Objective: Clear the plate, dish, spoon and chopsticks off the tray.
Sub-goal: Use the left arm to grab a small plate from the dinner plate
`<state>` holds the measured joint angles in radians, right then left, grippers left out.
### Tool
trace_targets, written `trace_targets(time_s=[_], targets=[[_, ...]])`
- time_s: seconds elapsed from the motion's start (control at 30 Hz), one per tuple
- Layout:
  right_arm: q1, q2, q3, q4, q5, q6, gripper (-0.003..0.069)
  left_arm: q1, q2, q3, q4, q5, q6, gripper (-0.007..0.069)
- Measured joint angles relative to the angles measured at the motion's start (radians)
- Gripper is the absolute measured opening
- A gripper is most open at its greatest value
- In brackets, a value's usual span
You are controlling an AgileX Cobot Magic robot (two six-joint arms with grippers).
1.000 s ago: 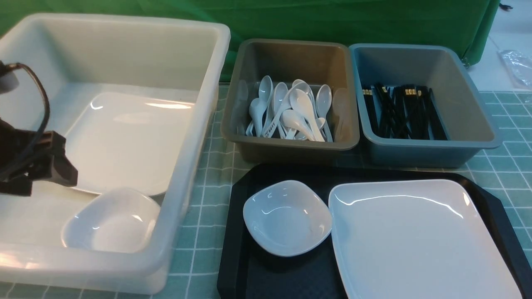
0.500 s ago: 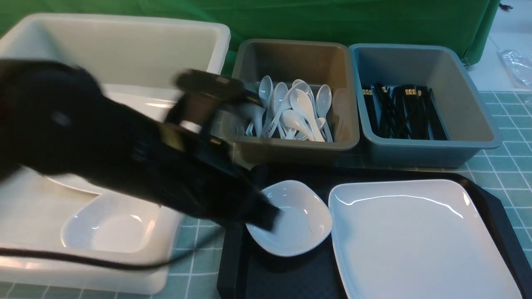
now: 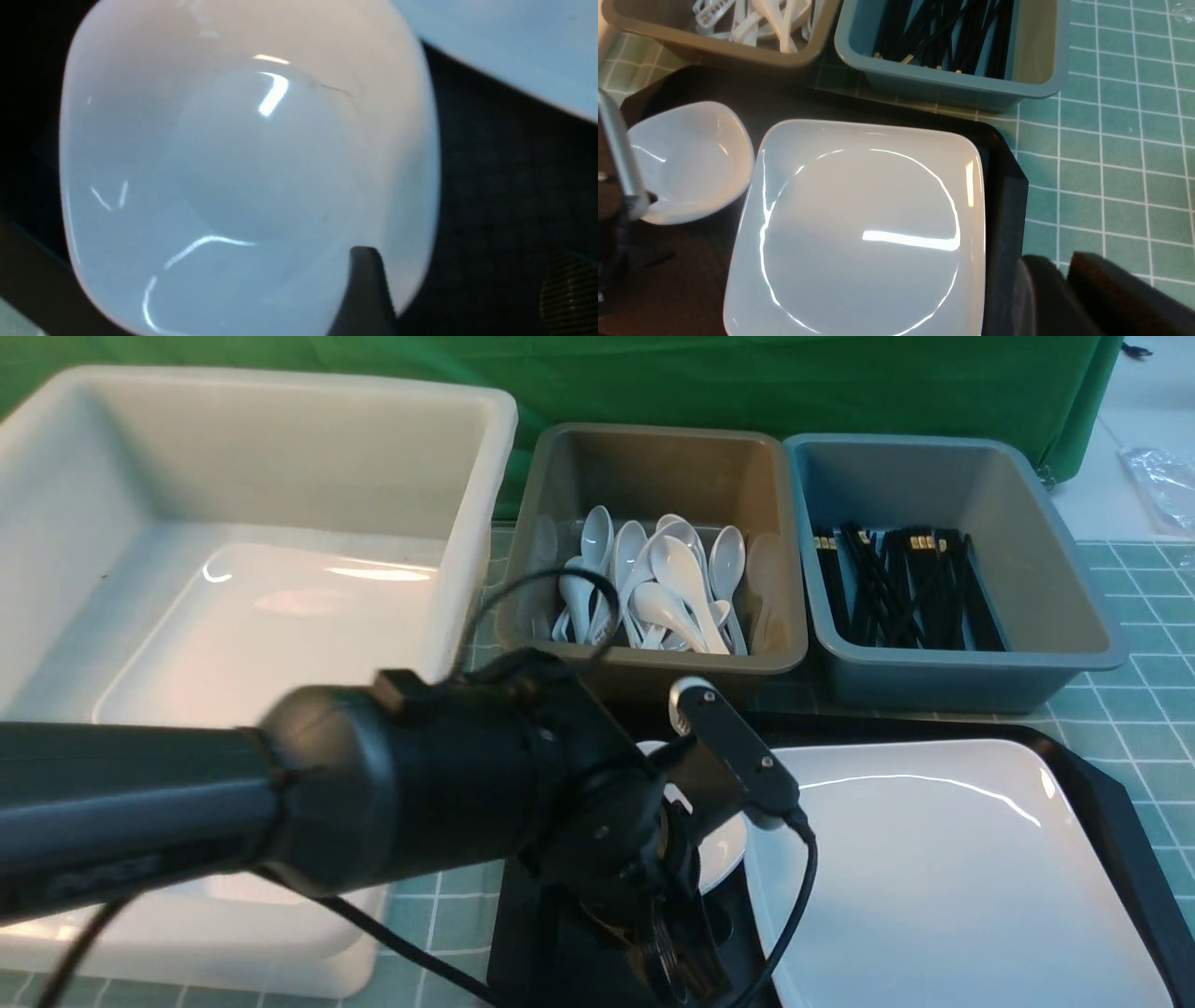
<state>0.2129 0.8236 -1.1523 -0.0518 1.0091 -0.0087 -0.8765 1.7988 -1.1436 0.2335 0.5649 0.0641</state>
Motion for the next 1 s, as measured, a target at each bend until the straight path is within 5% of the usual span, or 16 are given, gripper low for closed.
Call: trace_targets(time_s=[0.23,0.5,1.0], targets=[[0.0,0.0,0.0,0.0,0.0,-0.004,0.0141,0.0,0.064,-0.005,0.12,-0.05,-0.105,0.047],[0.0,0.0,0.0,0.0,0.0,-0.014,0.0142,-0.006,0.071,-0.02,0.168,-0.07,-0.158,0.0119],[0.0,0.0,0.0,-0.001,0.0,-0.026,0.0144,-0.005,-0.153,-0.198,0.048,0.234,-0.234,0.0022]])
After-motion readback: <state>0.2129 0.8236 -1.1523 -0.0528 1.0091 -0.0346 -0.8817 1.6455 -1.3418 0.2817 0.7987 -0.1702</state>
